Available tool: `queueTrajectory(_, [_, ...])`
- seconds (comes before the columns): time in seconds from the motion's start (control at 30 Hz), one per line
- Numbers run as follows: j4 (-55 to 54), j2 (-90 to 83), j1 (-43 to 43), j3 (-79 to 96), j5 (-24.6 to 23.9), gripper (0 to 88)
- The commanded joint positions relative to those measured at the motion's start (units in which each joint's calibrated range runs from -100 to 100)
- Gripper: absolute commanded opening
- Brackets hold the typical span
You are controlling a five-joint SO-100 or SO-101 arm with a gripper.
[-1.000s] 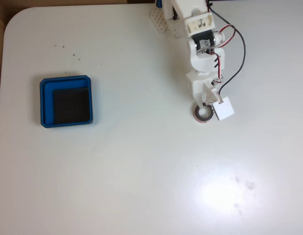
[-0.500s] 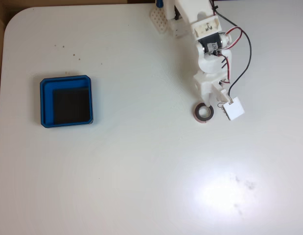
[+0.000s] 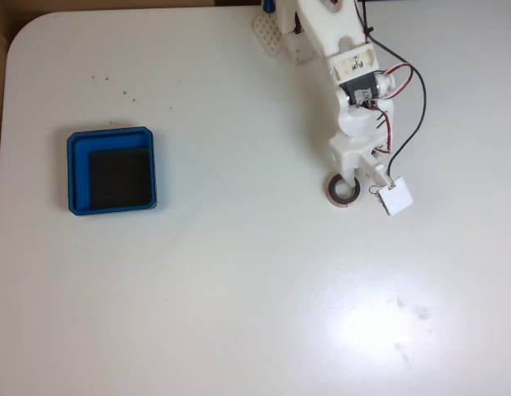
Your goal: Pick the red roll and drop it in the blue box
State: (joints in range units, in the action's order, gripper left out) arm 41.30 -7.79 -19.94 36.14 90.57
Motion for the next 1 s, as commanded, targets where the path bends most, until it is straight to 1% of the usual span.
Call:
queueTrajectory(0.0, [-0.3, -0.2, 0.4, -3.4, 0.4, 14.2])
queueTrajectory(0.3, [-0.3, 1.0, 0.7, -3.4, 0.4, 14.2])
queueTrajectory(0.43, [-0.3, 3.9, 2.6, -3.5, 0.4, 14.2])
queueTrajectory(0.97, [-1.0, 7.3, 2.3, -4.0, 0.1, 14.2])
